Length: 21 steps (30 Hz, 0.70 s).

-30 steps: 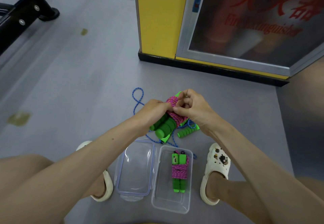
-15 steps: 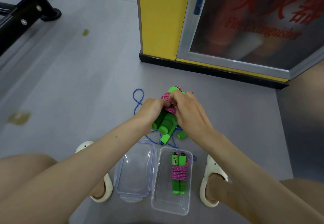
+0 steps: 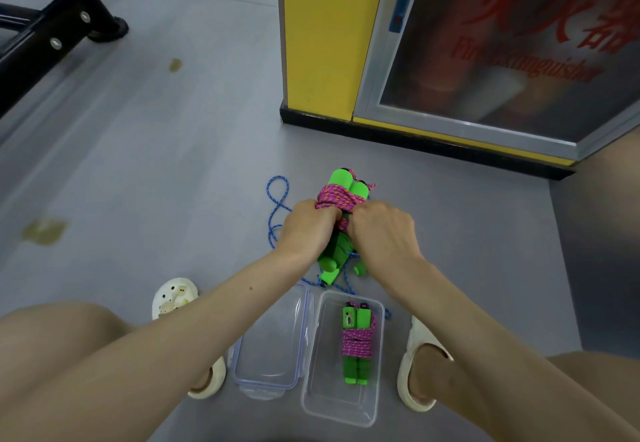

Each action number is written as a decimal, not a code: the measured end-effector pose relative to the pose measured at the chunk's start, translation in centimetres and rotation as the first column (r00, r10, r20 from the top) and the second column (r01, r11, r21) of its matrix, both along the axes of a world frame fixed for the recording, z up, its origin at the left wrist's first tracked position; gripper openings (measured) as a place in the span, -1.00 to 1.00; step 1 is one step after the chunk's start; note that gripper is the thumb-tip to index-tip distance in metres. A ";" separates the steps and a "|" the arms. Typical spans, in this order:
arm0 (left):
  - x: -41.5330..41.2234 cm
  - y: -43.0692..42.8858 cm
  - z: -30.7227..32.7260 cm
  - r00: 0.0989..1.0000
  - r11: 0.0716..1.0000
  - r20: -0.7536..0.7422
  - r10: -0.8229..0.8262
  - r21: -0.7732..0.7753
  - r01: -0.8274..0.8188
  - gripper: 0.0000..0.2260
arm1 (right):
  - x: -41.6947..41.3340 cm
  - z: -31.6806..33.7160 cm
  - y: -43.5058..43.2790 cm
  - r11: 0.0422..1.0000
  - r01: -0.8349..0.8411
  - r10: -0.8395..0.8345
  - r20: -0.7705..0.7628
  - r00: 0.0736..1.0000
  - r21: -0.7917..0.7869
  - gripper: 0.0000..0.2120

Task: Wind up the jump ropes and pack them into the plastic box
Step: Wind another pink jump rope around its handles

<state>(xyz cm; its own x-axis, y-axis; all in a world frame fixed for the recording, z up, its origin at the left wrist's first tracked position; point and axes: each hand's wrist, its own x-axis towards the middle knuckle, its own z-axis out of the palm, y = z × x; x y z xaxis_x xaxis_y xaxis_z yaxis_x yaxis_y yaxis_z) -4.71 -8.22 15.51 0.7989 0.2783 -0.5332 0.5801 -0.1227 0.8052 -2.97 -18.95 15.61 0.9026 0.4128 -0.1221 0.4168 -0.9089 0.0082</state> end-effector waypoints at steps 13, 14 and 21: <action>0.7 2.2 1.9 0.937 0.745 -0.211 0.279 -0.567 -0.350 -0.87 | 1.2 -1.4 -1.7 0.637 -0.170 0.054 0.176 0.983 0.752 -0.70; 0.8 2.2 1.8 0.943 0.767 -0.183 0.277 -0.549 -0.332 -0.87 | 1.3 -1.4 -1.7 0.632 -0.159 0.053 0.163 0.985 0.758 -0.69; 0.8 1.6 1.1 0.967 0.984 0.215 0.134 -0.146 -0.104 -0.89 | 0.9 -0.1 -1.3 0.480 0.433 -0.089 -0.448 0.890 0.763 -0.52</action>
<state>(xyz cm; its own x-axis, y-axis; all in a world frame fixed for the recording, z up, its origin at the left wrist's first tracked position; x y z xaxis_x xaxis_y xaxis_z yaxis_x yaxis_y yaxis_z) -3.95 -6.65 16.64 0.8668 0.3181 -0.3839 0.3882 0.0526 0.9201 -2.05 -20.27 15.50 0.9636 0.2240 -0.1460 -0.0212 -0.4803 -0.8769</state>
